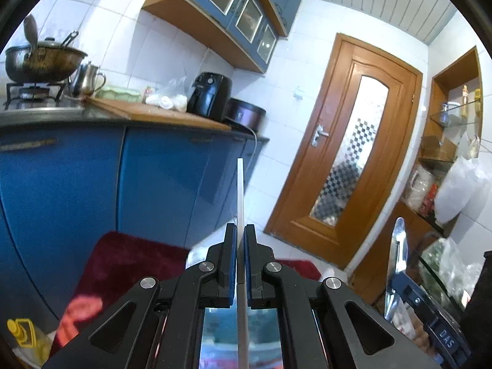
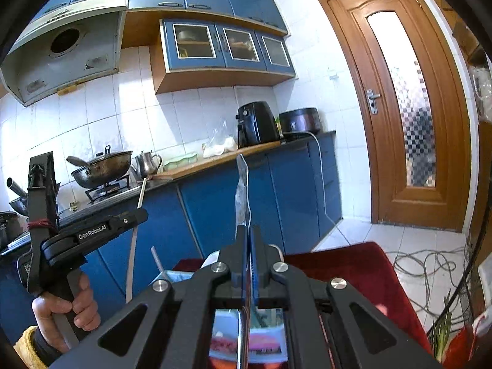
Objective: Organize utensils
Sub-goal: 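Lower the chopstick into the box with the left tool while the right tool lowers the knife in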
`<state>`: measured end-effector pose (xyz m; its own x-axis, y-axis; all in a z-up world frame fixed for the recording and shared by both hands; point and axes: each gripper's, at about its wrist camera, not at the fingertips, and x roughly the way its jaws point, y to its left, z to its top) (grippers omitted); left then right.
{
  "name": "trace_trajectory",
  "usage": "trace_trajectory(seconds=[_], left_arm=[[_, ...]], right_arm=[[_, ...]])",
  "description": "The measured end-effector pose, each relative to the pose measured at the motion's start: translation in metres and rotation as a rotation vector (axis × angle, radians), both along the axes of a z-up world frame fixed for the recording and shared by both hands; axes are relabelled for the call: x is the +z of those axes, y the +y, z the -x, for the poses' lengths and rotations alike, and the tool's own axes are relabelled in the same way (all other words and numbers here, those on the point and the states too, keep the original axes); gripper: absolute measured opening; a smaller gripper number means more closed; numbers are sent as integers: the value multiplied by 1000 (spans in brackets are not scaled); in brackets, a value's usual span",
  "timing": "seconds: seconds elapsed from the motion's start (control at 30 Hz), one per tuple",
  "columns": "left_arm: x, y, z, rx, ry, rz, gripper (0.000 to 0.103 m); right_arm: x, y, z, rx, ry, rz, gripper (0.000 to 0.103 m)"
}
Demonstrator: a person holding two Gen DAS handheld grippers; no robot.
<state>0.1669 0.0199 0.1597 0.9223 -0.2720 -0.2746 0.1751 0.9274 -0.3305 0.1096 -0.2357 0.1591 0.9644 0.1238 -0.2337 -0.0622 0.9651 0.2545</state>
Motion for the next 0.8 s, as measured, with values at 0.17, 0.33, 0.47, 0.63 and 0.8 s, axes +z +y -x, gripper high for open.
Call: trace_trajectory(seconds=[0.17,0.33,0.47,0.63,0.8], left_arm=[[0,-8,-16,46,-56,-51,4],[-16,-18,-28,84,-89,-135,4],[-32,-21,-34,95,-97,-158,4],[-44,-20,-35,101,-104,-155,4],[-52,-20,-32,100,-111,-148,4]], right_arm=[[2,-3,-19,-24,-35,-6,3],[-3,-3,-39,-70,-64,10,4],[-13,-1,-55,-101,-77,23,4],[-26,5,-65,-121,-91,55,4],[-39,17,-67,-132,-99,126,4]])
